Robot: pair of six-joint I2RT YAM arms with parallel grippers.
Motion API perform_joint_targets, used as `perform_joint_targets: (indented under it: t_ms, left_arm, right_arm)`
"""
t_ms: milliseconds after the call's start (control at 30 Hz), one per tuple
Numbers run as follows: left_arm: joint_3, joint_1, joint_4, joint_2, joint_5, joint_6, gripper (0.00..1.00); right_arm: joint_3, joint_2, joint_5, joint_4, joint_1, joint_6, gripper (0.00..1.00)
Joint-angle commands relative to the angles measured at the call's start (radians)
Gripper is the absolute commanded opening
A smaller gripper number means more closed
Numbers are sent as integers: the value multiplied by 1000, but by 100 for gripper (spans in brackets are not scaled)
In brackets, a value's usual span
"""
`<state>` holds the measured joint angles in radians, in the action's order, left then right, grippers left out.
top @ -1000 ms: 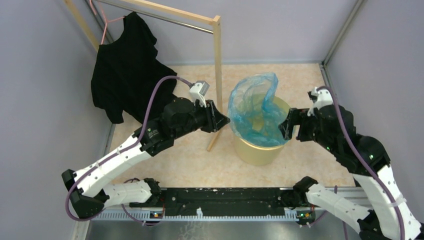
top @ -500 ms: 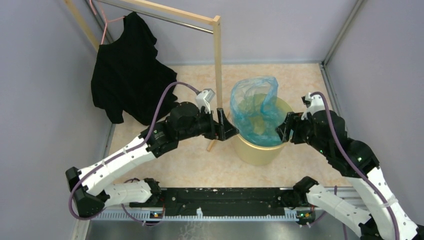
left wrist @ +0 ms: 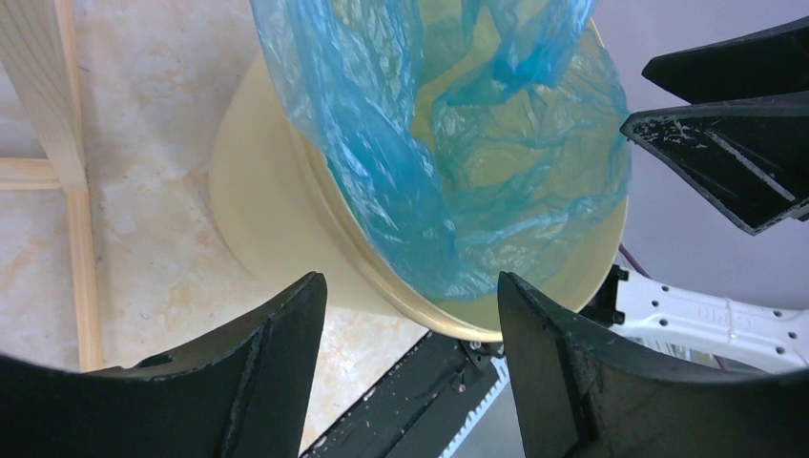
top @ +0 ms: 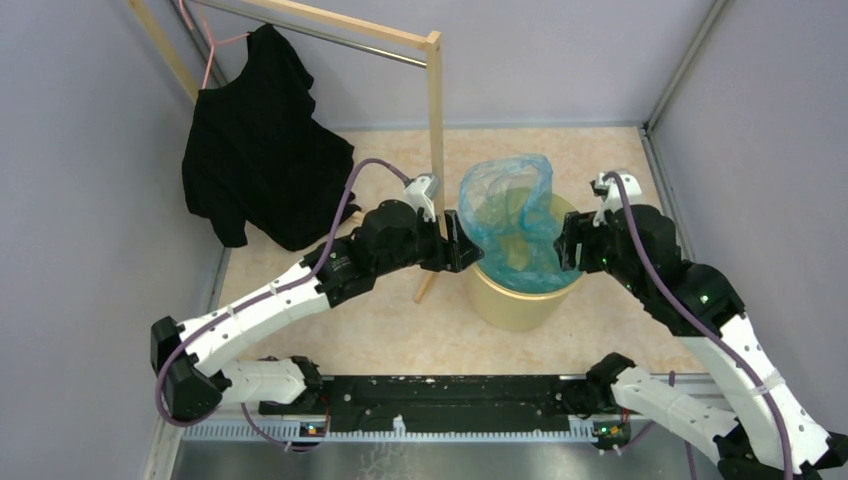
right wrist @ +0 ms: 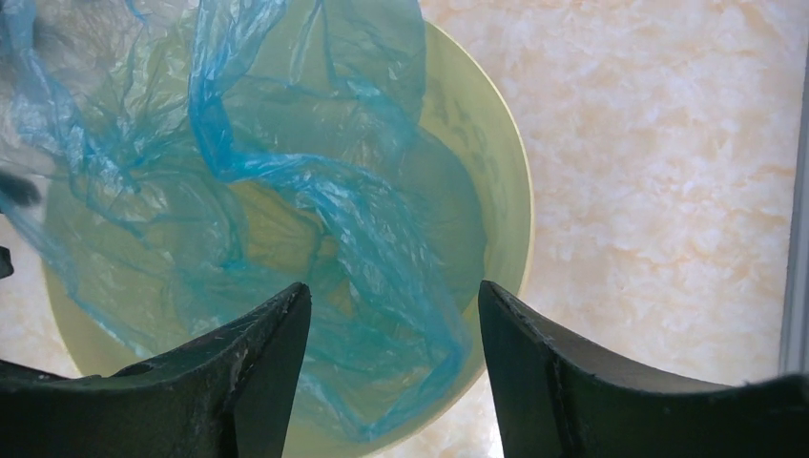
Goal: Put the trash bags into the trash bin
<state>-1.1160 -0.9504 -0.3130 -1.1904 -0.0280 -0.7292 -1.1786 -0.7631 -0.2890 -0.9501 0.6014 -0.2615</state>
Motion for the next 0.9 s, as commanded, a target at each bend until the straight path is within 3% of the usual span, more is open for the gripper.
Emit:
perform_joint_targets:
  t_ms: [0,100,200,233,300,367,433,667,867]
  left_arm:
    - [-55,-3,71,-26,72,25,69]
    - [-70,-4,57,-37,102,30,53]
    - [-74,-3,54,-31,121,44,42]
    - [-76,-4,52,-31,122,48,39]
    - [-83,-3,43,-37,120,53,36]
    - [-92,-3,36,-43,115,56,32]
    - [-94,-3,35,-44,114,56,25]
    - [-134,-2,1,-25,135,66,4]
    - [-141,-2,-71,7,151,45,1]
  right_arm:
    - [-12,-60,-29,91,3,73,64]
    - [-9,-89,-27,94,2,83,56]
    - [28,-77,-16,93,2,87,53]
    - [42,-68,-18,94,3,87,57]
    - [63,-54,-26,97,2,86,73]
    - [78,-50,-22,100,3,87,76]
    - [89,-52,-18,106,3,87,65]
    - [-16,-55,-18,48,3,42,0]
    - [-113,-7,85,-27,3,-76,0]
